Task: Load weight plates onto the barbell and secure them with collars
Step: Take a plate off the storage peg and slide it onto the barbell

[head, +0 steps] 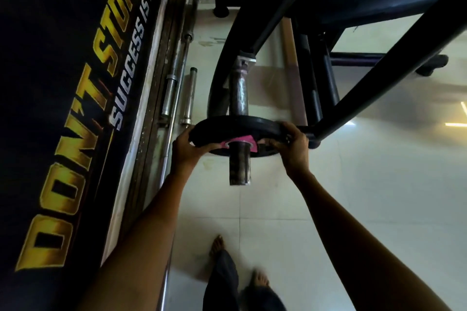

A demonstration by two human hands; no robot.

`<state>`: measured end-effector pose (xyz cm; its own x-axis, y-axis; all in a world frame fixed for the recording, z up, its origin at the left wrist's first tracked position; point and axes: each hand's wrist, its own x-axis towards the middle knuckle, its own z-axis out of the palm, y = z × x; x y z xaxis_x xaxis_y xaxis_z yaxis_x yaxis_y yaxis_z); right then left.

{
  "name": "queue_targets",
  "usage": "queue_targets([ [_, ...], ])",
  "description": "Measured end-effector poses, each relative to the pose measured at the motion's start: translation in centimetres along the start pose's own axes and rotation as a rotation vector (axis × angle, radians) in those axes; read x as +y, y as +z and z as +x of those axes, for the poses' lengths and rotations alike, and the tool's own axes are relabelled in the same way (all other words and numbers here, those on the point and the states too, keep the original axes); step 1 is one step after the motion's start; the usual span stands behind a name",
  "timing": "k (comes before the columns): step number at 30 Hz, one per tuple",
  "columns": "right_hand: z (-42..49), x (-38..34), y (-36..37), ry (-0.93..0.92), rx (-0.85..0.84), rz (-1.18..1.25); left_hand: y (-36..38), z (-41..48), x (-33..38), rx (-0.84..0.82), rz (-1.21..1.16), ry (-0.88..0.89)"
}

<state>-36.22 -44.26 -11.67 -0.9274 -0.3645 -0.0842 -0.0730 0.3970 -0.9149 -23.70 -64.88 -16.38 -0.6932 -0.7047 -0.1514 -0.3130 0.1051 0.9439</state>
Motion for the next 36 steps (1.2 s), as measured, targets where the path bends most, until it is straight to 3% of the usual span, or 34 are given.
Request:
queue_targets([
  [14, -15.1, 0.9, -7.5, -0.007, -0.194, 0.037, -1.6, -22.6, 0.2, 0.118, 0.207, -0.025],
  [27, -27.5, -8.4, -24.4, -0.171, -0.024, 0.043, -0.7, -37.3, 16.3, 0.032, 0.145, 0.220],
  [36, -32.0, -13.2, -38.3, -0.246, 0.159, 0.047, 5.7, -41.6, 27.7, -0.042, 0.028, 0.377],
])
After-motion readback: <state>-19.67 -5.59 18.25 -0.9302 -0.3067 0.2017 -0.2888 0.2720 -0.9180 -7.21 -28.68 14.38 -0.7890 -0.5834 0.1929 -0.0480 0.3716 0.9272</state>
